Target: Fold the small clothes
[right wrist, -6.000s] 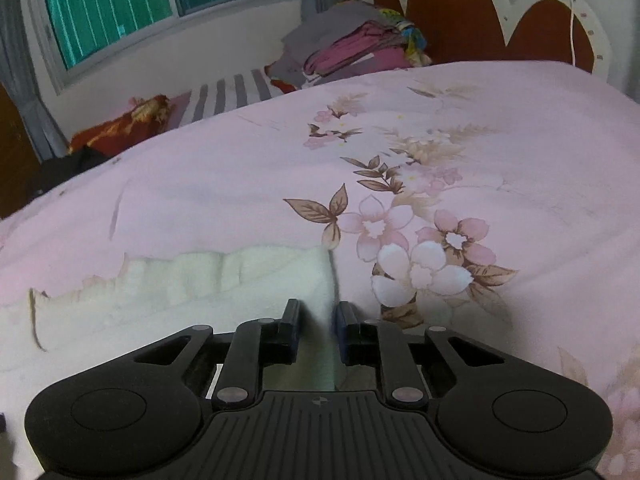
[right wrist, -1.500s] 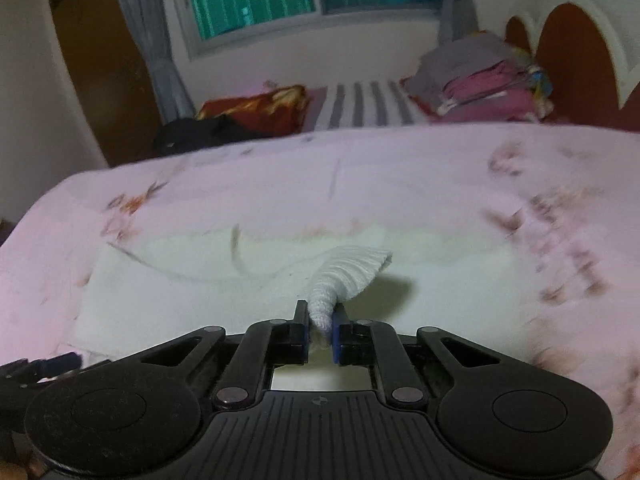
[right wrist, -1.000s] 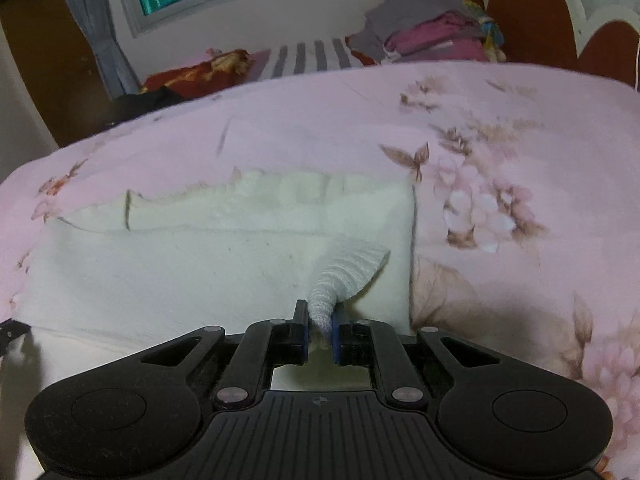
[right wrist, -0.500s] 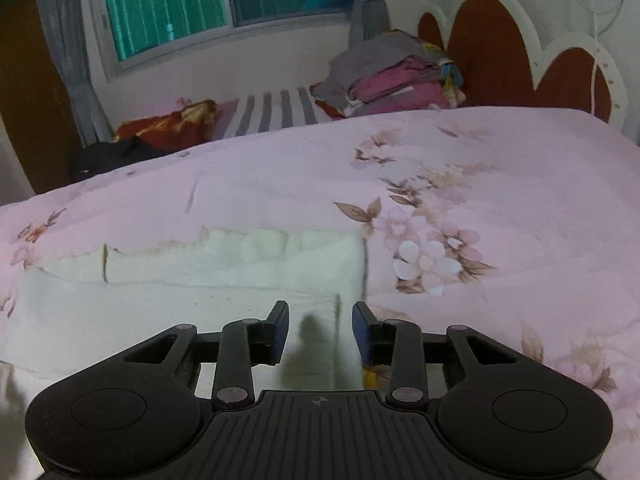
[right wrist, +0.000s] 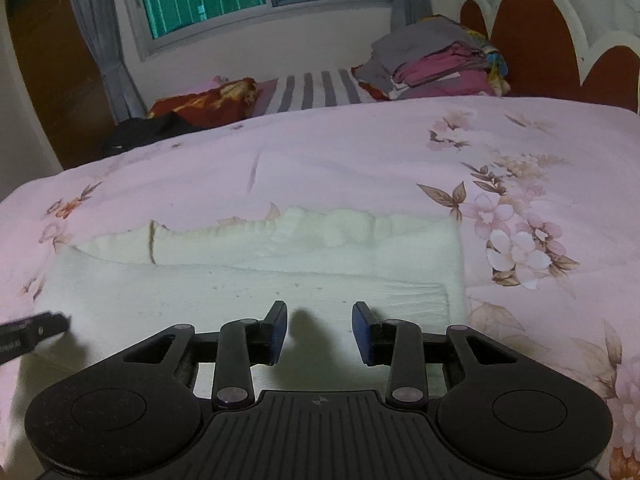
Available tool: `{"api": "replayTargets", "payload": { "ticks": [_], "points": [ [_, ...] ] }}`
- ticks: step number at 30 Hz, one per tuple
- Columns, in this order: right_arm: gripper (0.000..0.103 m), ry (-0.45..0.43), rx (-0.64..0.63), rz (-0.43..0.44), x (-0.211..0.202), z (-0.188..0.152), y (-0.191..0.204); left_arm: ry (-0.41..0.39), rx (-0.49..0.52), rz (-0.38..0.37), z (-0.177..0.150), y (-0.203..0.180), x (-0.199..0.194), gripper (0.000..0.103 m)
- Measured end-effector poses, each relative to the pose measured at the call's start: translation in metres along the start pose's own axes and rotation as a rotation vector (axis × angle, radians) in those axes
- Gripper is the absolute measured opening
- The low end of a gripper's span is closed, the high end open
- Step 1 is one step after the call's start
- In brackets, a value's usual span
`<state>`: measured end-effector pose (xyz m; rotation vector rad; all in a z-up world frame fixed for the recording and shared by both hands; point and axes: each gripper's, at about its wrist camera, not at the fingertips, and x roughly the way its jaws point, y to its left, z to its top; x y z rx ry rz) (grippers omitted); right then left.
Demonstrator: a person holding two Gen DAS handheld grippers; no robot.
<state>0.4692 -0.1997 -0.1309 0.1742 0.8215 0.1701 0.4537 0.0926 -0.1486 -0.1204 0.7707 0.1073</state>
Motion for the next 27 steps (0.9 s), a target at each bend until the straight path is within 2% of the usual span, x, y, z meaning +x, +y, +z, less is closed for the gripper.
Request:
{"api": "replayTargets", "payload": {
  "ticks": [4,7,9,12,14,18,27],
  "points": [
    [0.036,0.035,0.012,-0.028,0.009,-0.008,-0.017,0.001,-0.032,0.006,-0.003,0.013,-0.006,0.017],
    [0.036,0.027,0.02,-0.024,0.006,-0.007,-0.022,0.006,-0.036,0.021,0.004,0.009,-0.009,0.016],
    [0.036,-0.002,0.027,-0.009,0.002,-0.003,-0.021,-0.024,-0.015,0.014,0.011,0.001,-0.013,0.015],
    [0.036,-0.012,0.019,-0.009,0.002,0.003,-0.015,-0.017,-0.009,-0.008,0.022,-0.006,-0.004,0.017],
    [0.036,-0.007,0.022,-0.009,0.006,0.007,-0.012,-0.005,-0.01,0.006,0.028,-0.006,0.007,0.019],
    [0.036,-0.002,0.014,-0.014,0.01,0.011,-0.009,0.034,-0.038,0.036,0.032,0.002,0.024,0.027],
    [0.036,0.026,-0.049,-0.093,0.023,0.004,-0.025,0.034,-0.012,0.036,0.028,0.003,0.025,0.028]
  ]
}}
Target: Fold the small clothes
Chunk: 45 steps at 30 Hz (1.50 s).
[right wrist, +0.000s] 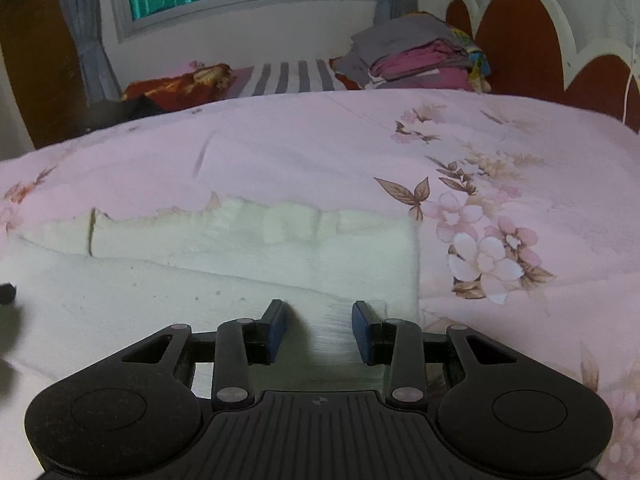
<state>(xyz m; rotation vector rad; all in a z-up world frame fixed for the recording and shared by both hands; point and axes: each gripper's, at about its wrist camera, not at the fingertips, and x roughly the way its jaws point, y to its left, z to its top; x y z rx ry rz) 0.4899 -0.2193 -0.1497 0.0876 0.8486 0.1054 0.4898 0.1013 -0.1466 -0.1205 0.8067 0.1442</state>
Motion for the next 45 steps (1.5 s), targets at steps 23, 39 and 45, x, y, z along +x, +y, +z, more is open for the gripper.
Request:
{"api": "replayTargets", "payload": {
  "ticks": [23,39,45],
  "points": [
    [0.036,-0.041,-0.013,0.012,-0.042,-0.028,0.0,-0.027,0.087,0.01,-0.02,-0.021,-0.04,0.028],
    [0.036,0.002,-0.037,0.114,-0.068,-0.038,-0.015,0.023,0.076,0.052,-0.041,-0.034,-0.077,0.035],
    [0.036,0.009,-0.01,0.168,-0.097,-0.055,-0.022,0.013,0.092,0.044,-0.055,-0.037,-0.111,0.052]
  ]
}}
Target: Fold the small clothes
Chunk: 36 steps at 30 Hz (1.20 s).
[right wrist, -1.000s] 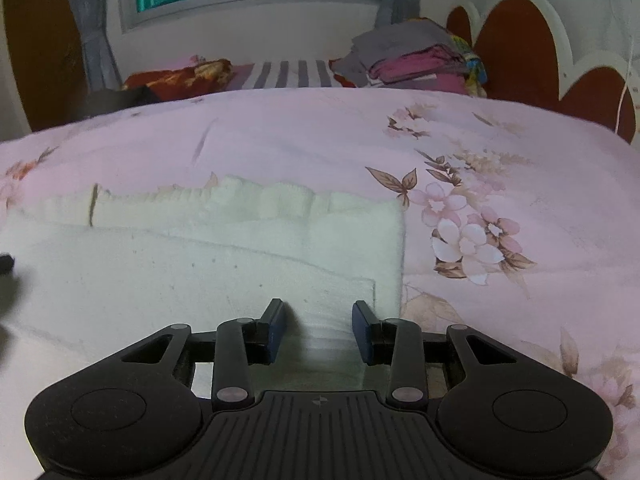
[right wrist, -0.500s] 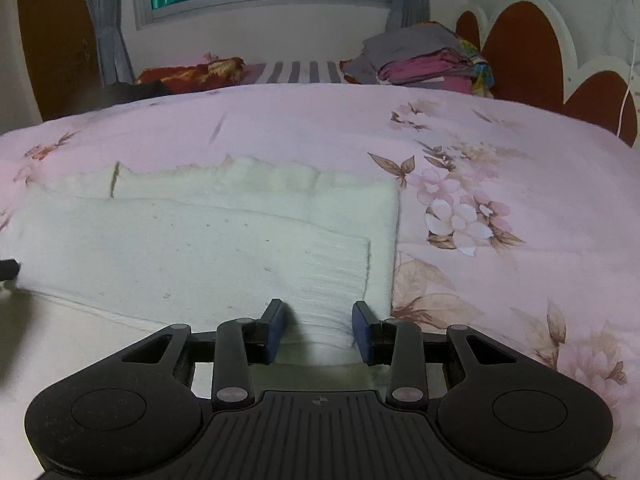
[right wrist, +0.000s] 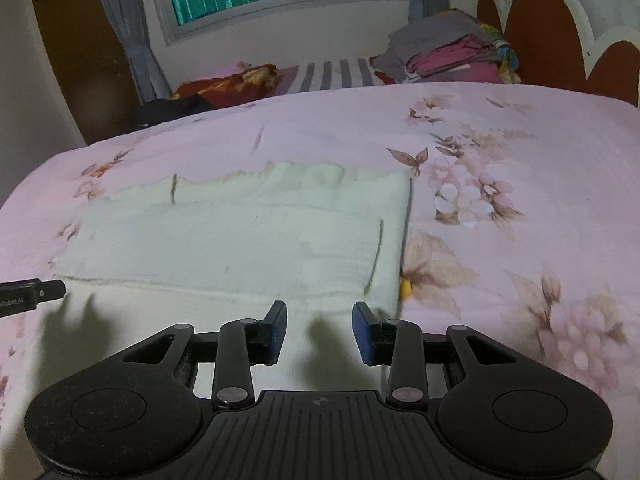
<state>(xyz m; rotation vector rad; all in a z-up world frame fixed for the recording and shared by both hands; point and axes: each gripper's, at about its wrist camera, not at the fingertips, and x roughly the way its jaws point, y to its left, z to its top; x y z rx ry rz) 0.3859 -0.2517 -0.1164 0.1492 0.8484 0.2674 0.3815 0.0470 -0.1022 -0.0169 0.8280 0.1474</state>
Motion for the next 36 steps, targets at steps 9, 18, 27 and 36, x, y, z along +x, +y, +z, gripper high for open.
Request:
{"api": "replayTargets", "payload": {
  "ticks": [9,18,27,36],
  "points": [
    [0.036,-0.017,0.012,0.015,-0.059,-0.051,0.016,-0.026,0.062,-0.049,-0.035,0.005,-0.049,0.063],
    [0.037,-0.012,0.021,-0.058,-0.122,-0.118,0.043,-0.036,0.089,-0.097,-0.093,0.032,-0.102,0.066],
    [0.07,-0.076,0.015,-0.115,-0.187,-0.178,0.069,-0.036,0.082,-0.12,-0.146,0.074,-0.149,0.072],
    [0.07,-0.045,0.035,-0.142,-0.211,-0.223,0.076,0.027,0.023,-0.157,-0.204,0.112,-0.172,0.072]
  ]
}}
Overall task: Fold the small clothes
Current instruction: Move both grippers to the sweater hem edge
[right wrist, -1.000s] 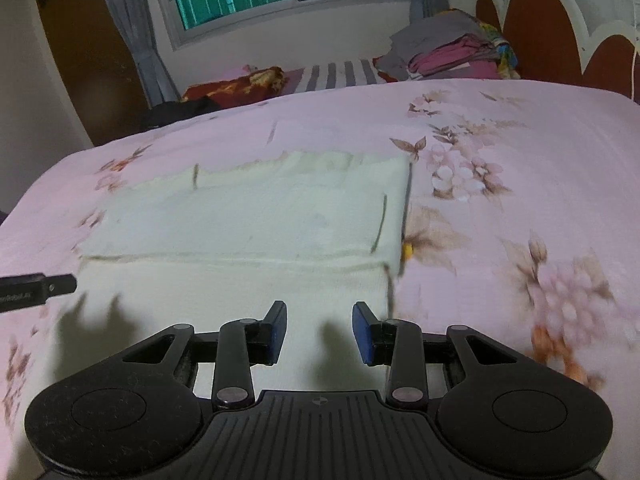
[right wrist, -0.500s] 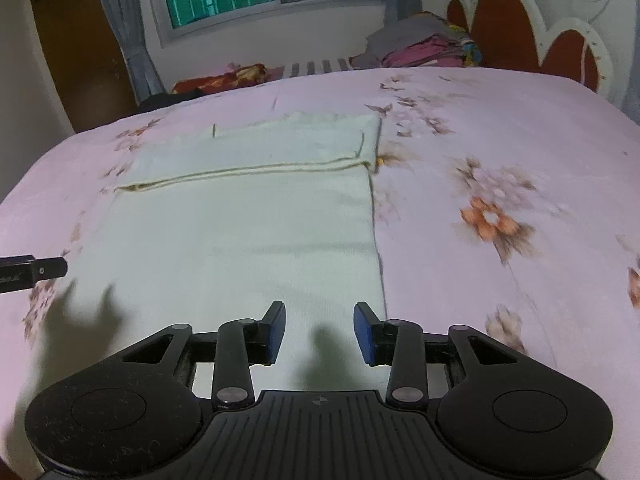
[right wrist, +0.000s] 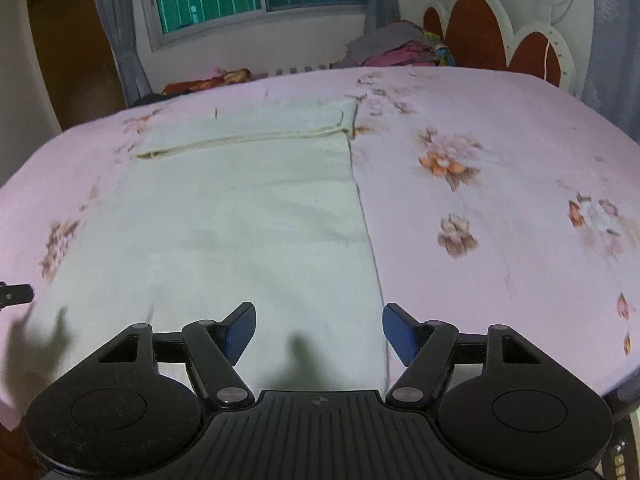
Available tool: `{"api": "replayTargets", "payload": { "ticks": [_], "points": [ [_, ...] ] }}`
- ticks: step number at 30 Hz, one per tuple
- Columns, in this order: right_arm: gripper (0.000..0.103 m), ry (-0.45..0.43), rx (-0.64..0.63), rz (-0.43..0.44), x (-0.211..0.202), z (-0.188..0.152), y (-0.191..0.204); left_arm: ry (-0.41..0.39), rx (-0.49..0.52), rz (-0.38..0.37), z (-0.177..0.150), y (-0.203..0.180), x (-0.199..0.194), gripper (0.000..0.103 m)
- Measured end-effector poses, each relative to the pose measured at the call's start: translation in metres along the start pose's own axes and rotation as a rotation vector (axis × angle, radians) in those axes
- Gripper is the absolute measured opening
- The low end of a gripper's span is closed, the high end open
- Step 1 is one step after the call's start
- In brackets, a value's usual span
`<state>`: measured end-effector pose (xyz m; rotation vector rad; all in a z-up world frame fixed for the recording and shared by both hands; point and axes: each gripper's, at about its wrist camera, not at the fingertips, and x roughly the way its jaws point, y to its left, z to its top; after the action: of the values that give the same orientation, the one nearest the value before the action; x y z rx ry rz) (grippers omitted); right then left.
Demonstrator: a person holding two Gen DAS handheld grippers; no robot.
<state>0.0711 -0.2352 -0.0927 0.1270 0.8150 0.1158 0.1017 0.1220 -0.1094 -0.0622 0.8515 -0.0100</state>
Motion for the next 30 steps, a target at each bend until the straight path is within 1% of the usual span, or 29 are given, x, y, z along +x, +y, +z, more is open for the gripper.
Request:
{"api": "replayTargets", "payload": {
  "ticks": [4,7,9,10,14,17,19,20,21,22,23,24,25,26,27,28,30],
  "points": [
    [0.069,0.018,0.012,-0.009,-0.003,-0.015,-0.004,0.03,-0.058,-0.054,-0.017,0.009,-0.005,0.069],
    [0.069,0.027,0.031,-0.02,-0.002,-0.022,-0.008,0.046,-0.047,-0.091,-0.024,0.005,-0.006,0.064],
    [0.069,0.032,0.03,-0.031,0.0,-0.024,-0.01,0.057,-0.044,-0.113,-0.028,0.001,-0.005,0.059],
    [0.069,0.034,0.032,-0.036,0.001,-0.026,-0.012,0.065,-0.046,-0.127,-0.03,0.0,-0.003,0.058],
    [0.069,0.051,0.058,-0.046,0.007,-0.029,-0.02,0.079,-0.054,-0.124,-0.036,-0.006,0.006,0.058],
    [0.069,0.071,0.09,-0.045,0.011,-0.033,-0.029,0.082,-0.071,-0.133,-0.035,-0.006,0.009,0.057],
    [0.069,0.083,0.112,-0.041,0.014,-0.035,-0.032,0.087,-0.083,-0.138,-0.033,-0.005,0.011,0.051],
    [0.069,0.088,0.12,-0.04,0.015,-0.036,-0.033,0.087,-0.085,-0.137,-0.033,-0.005,0.012,0.04],
    [0.064,0.09,0.123,-0.039,0.016,-0.036,-0.033,0.091,-0.089,-0.139,-0.032,-0.005,0.013,0.036],
    [0.056,0.092,0.121,-0.04,0.016,-0.037,-0.032,0.094,-0.102,-0.145,-0.031,-0.004,0.014,0.03],
    [0.055,0.094,0.119,-0.037,0.016,-0.037,-0.031,0.097,-0.113,-0.149,-0.031,-0.003,0.014,0.023],
    [0.054,0.095,0.12,-0.036,0.016,-0.037,-0.03,0.102,-0.119,-0.157,-0.031,-0.002,0.014,0.018],
    [0.049,0.097,0.121,-0.033,0.015,-0.037,-0.029,0.106,-0.121,-0.164,-0.031,-0.003,0.015,0.016],
    [0.044,0.101,0.125,-0.028,0.015,-0.037,-0.029,0.112,-0.12,-0.171,-0.031,-0.004,0.015,0.011],
    [0.032,0.108,0.127,-0.017,0.014,-0.037,-0.028,0.115,-0.118,-0.176,-0.031,-0.005,0.015,0.008],
    [0.022,0.116,0.127,-0.008,0.014,-0.038,-0.026,0.117,-0.119,-0.181,-0.03,-0.006,0.015,0.007],
    [0.013,0.126,0.121,0.001,0.015,-0.038,-0.022,0.107,-0.126,-0.188,-0.03,-0.007,0.014,0.006]
  ]
}}
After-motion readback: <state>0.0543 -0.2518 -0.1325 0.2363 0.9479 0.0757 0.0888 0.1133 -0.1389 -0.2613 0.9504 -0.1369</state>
